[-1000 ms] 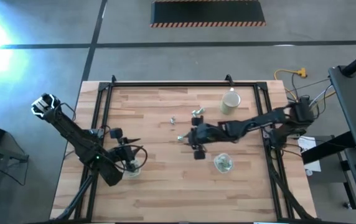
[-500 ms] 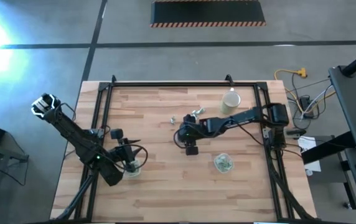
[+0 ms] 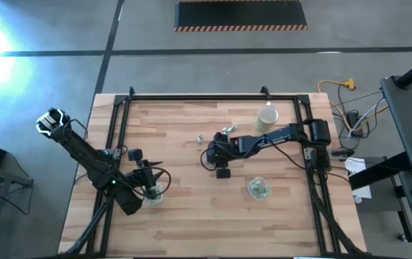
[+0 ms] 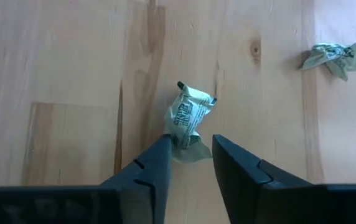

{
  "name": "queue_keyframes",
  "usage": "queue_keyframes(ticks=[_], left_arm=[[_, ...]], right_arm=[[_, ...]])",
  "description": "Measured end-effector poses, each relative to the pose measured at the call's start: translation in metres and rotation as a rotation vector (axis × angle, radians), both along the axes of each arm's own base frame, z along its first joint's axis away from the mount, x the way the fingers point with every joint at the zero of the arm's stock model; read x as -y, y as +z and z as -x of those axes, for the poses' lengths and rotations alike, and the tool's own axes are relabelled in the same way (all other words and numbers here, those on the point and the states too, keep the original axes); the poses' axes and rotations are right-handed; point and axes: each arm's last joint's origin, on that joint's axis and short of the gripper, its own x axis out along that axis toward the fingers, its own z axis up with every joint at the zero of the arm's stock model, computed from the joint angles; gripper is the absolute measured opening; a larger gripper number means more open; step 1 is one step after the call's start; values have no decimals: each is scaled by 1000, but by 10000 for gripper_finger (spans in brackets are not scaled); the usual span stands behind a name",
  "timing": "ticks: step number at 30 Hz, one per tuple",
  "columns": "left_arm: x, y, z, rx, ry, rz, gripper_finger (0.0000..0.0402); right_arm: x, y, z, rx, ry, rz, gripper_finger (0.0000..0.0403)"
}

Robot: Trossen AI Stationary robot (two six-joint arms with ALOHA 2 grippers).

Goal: Pick and place Stevia / Truvia into bins
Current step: Put the stevia packet into the right transparent container

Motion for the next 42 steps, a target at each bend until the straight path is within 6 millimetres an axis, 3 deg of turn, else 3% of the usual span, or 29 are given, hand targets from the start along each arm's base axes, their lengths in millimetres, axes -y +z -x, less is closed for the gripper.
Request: queue_keyframes(ticks=[9,18,29,42], left_arm=[[0,0,0,1,0,1,135],[0,0,0,7,0,6,135],[1,1,-1,13,-1,12,135],[1,1,-1,13,-1,12,135]], right_arm=[[1,-4,3,-15,4,3,16],[1,1,3,-10,4,3,9],[-13,51,22,26,21,-8,9],[-67,98,79,8,72,-75,8]])
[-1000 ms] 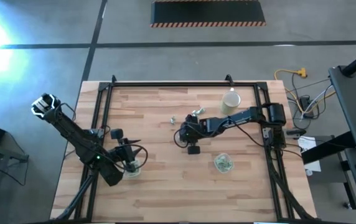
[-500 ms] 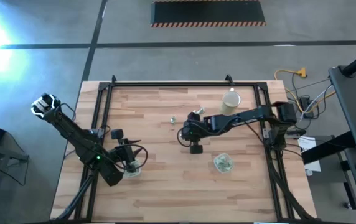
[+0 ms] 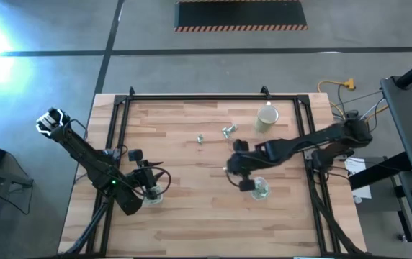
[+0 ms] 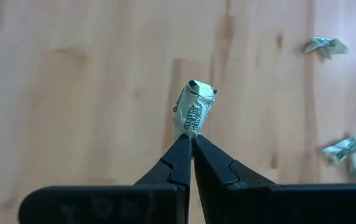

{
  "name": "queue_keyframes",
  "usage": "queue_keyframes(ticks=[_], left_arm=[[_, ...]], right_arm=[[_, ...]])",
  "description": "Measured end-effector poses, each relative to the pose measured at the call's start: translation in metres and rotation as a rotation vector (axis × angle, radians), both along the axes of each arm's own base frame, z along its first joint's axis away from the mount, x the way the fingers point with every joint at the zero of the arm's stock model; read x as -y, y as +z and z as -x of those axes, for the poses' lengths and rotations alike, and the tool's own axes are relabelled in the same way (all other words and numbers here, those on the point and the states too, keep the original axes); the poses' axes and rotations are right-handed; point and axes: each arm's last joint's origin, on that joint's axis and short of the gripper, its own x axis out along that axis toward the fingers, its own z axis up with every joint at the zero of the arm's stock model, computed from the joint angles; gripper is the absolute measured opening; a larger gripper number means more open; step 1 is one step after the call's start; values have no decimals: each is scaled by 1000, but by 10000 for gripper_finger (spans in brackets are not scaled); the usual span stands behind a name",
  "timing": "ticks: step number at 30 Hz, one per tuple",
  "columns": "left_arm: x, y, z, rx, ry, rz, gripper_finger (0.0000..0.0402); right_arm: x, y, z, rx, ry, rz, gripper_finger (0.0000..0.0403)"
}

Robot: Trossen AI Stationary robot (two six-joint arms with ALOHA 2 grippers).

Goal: Pick and place Stevia / Truvia into bins
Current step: Put the stevia packet into the right transparent container

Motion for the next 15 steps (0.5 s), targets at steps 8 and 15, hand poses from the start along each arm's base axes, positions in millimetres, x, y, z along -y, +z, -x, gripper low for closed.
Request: queue_keyframes(ticks=[8,15], left_arm=[[0,0,-1,6,0,6,135],[1,1,-1,14,0,13,135]], right_arm=[[-30,5,48,8,-11,-86,8],[-44,-1,81,-9,-87,-178,8]])
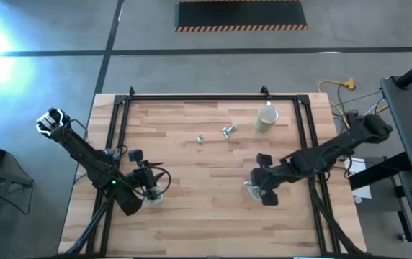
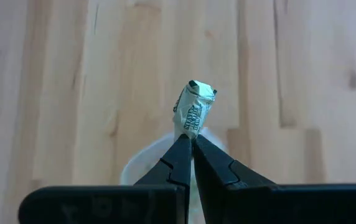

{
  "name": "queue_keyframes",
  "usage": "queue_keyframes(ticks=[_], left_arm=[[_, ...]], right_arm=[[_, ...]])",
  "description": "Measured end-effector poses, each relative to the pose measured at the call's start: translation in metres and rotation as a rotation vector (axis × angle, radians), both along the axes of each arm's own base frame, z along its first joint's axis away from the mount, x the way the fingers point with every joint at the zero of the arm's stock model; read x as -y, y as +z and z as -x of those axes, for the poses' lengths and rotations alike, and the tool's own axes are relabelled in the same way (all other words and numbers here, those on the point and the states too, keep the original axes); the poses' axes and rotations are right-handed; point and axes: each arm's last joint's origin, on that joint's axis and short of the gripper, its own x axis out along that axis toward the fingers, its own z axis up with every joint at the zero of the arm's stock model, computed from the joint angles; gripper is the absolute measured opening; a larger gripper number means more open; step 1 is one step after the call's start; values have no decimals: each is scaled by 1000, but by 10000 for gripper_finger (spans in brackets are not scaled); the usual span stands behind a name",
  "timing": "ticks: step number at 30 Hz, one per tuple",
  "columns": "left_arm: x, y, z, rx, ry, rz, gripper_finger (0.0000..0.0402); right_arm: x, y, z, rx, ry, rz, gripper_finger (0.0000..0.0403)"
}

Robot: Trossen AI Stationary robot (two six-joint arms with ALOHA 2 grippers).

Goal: Pick and place Stevia / Truvia into bins
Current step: Put the stevia packet into the right transparent container

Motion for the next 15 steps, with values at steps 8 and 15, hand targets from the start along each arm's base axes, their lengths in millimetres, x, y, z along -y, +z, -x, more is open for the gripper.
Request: queue_keyframes(ticks=[8,15], left_arm=[[0,0,-1,6,-2,2,135],[0,1,-1,7,-1,3,135]], right_arm=[[-10,-20,19,-70,-76,-48,8],[-12,-31,18,-108,-95,-37,8]])
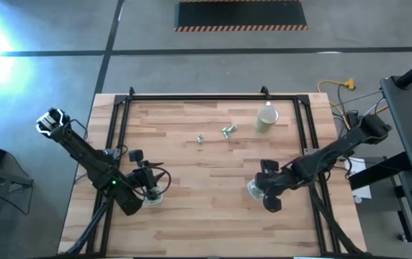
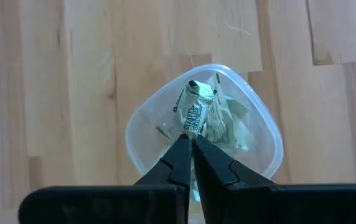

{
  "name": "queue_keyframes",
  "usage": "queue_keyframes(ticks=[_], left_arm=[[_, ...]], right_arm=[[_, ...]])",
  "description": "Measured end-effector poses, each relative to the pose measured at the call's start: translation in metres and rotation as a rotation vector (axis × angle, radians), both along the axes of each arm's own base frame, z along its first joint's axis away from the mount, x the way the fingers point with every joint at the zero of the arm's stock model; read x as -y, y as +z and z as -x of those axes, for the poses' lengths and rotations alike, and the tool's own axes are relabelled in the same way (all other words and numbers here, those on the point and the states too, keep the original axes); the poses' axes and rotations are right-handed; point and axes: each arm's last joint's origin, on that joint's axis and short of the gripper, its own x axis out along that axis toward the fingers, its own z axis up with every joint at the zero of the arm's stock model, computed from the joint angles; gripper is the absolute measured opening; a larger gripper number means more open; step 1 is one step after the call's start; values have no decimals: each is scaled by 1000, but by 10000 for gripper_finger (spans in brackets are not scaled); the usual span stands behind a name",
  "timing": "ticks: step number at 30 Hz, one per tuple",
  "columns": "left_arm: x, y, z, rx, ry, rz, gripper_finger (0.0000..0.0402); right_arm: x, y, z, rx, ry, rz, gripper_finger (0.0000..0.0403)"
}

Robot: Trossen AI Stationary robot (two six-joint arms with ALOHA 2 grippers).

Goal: Pick and place Stevia / Truvia into bins
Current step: Put the stevia packet into the right transparent container

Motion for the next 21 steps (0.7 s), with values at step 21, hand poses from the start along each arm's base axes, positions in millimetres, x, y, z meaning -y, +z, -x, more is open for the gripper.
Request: queue_keyframes(ticks=[21], left_arm=[[0,0,-1,7,0,7,135]], right_arm=[[-8,-35,-13,-115,-9,38,9]])
